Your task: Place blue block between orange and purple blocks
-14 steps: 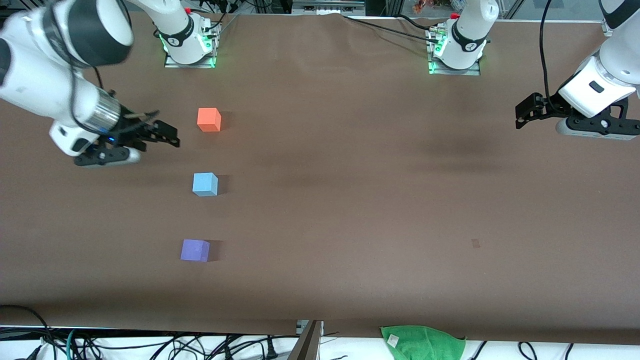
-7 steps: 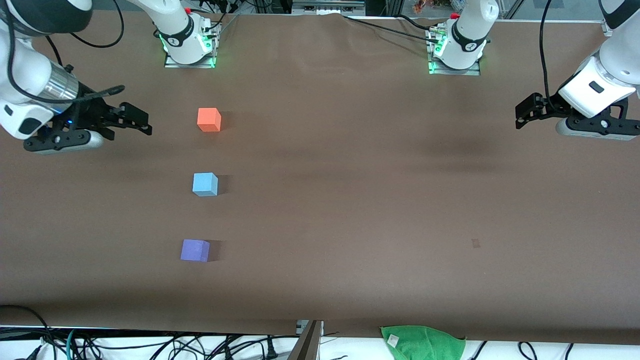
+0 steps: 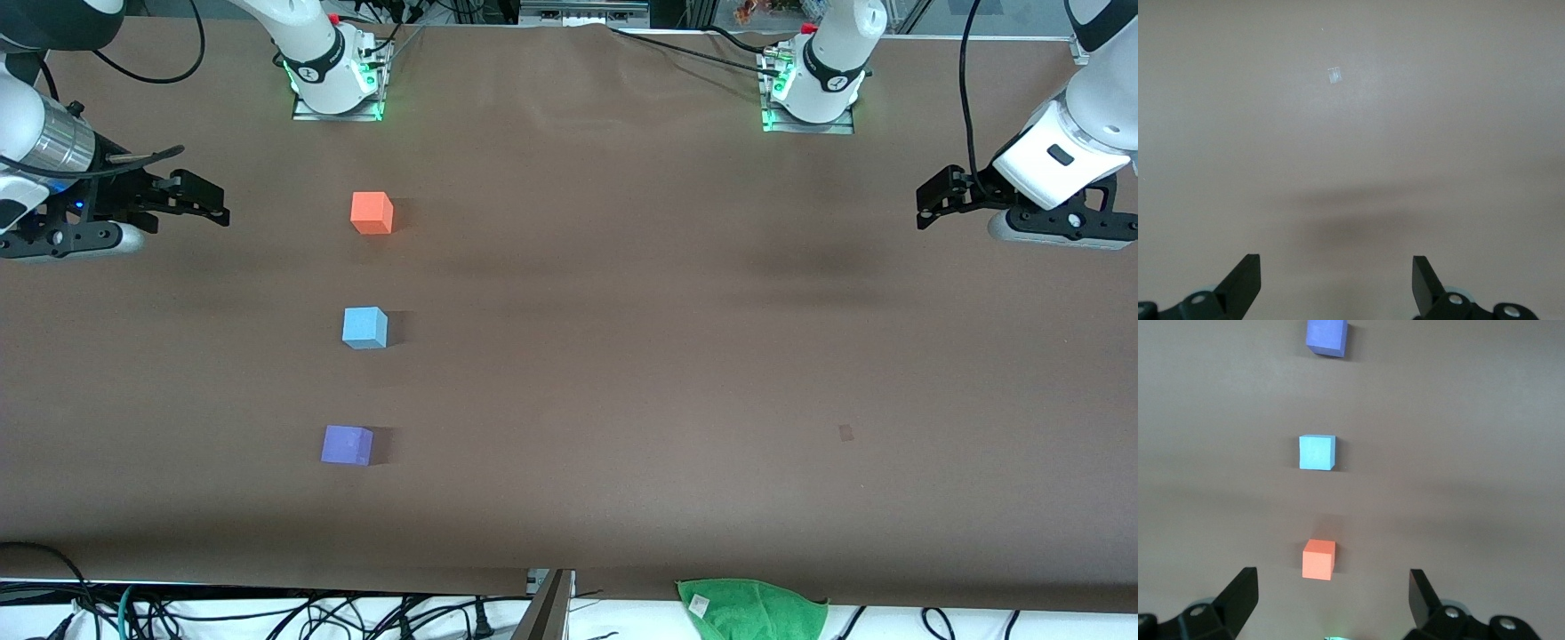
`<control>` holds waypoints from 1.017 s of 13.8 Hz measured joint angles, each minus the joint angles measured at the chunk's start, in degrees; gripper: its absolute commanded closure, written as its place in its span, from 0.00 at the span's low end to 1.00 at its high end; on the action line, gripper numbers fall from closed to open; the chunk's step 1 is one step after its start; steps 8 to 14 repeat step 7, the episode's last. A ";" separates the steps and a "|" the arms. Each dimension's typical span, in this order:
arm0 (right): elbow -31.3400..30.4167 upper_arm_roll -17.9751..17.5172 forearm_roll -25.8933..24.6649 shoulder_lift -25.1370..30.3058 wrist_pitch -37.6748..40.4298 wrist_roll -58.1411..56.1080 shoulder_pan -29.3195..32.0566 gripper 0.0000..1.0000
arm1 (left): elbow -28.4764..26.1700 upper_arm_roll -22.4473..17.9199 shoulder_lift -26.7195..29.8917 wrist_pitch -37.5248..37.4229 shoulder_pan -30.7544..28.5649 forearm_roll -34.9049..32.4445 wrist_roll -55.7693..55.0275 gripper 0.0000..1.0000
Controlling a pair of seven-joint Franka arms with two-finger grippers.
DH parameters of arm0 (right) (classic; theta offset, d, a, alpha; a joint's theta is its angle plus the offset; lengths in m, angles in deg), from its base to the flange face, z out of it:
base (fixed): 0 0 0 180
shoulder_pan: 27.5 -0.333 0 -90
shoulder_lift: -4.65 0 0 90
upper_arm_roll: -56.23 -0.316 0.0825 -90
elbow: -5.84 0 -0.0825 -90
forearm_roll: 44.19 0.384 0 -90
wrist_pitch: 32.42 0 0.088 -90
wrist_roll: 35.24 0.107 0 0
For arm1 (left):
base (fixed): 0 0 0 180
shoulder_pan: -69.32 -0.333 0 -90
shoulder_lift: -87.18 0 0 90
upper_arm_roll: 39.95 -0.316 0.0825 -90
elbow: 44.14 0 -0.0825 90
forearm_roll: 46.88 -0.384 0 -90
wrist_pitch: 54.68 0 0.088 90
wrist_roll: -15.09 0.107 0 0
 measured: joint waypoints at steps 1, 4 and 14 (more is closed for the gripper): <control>0.00 -1.13 -0.41 0.43 0.46 0.00 0.86 0.00 | 0.00 -0.03 0.00 0.00 -0.03 0.00 0.00 0.00; 0.01 -2.10 -0.62 1.77 1.59 0.00 1.86 0.00 | 0.00 -0.04 -0.01 0.00 -0.04 0.00 0.00 0.00; 0.01 -2.28 -1.02 2.07 1.81 0.00 1.87 0.00 | 0.00 -0.04 -0.03 0.00 -0.04 0.00 0.00 0.00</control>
